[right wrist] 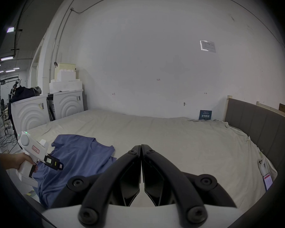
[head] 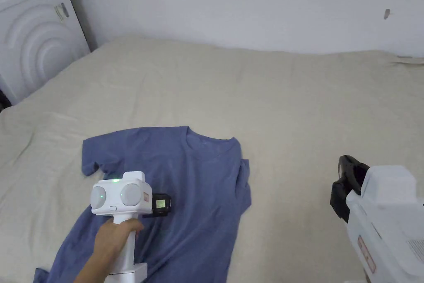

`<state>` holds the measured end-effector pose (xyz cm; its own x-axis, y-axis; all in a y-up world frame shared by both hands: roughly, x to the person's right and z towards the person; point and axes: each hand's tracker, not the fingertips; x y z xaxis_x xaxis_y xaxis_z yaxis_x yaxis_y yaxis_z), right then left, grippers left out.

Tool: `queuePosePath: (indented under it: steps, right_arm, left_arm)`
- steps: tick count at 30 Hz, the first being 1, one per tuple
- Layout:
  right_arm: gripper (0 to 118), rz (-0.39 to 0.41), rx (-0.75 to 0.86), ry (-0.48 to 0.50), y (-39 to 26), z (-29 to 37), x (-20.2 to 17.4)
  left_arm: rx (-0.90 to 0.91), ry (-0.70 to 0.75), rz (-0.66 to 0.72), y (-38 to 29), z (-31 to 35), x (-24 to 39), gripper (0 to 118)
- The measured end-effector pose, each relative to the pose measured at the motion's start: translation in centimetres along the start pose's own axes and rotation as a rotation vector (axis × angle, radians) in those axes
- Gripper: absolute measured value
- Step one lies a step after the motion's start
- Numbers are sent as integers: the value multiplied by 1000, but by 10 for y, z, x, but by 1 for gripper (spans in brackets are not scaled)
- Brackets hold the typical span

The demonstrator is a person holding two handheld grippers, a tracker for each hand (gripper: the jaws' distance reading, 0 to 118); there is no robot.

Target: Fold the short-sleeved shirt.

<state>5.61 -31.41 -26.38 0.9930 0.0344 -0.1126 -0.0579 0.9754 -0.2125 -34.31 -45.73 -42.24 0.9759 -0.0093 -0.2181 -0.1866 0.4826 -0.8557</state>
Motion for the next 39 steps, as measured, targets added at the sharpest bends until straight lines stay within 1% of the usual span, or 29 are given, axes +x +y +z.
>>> queuePosePath:
  steps: [2,3,4,6,7,8,9,10,11,14,18,20,24,30,39]
  right_arm:
    - [1,1,-9,-12,-4,-1,8]
    - [1,1,-13,-18,-5,-1,10]
    - [1,0,-16,-23,-7,-1,13]
    - [1,-4,-23,-30,-6,2,14]
    - [1,-4,-28,-33,-6,2,15]
    - [1,-5,-30,-36,-7,2,16]
    - [1,-7,-31,-39,-9,2,19]
    - [1,-10,-33,-42,-10,2,21]
    - [1,-13,-33,-41,-10,2,22]
    - [1,-14,-30,-44,-11,5,25]
    - [1,-15,-21,-42,-7,10,28]
    - [1,-19,-16,-40,-5,13,30]
    - [1,-23,0,-46,-1,25,36]
    - [1,-38,29,-82,4,51,56]
    - [1,-56,83,-193,10,93,105]
  left_arm:
    - [-40,14,-2,-2,-14,3,102]
    - [-58,23,2,-5,-18,4,98]
    - [-81,28,2,-7,-22,5,87]
    - [-57,0,8,-8,-19,4,80]
    - [-57,10,9,-8,-13,4,63]
    - [-54,-14,8,-7,-10,5,44]
    - [-47,-23,-5,-6,-8,7,22]
    - [-42,0,-29,-6,-7,10,0]
    - [-23,22,-54,-7,-6,11,0]
    - [-28,-12,-42,-10,-4,6,0]
    - [60,-117,66,-11,18,-12,0]
    - [105,-206,122,-10,38,-20,0]
    - [190,-289,134,-1,74,-18,0]
    - [313,-383,9,16,144,37,0]
    - [468,-589,-156,44,241,142,0]
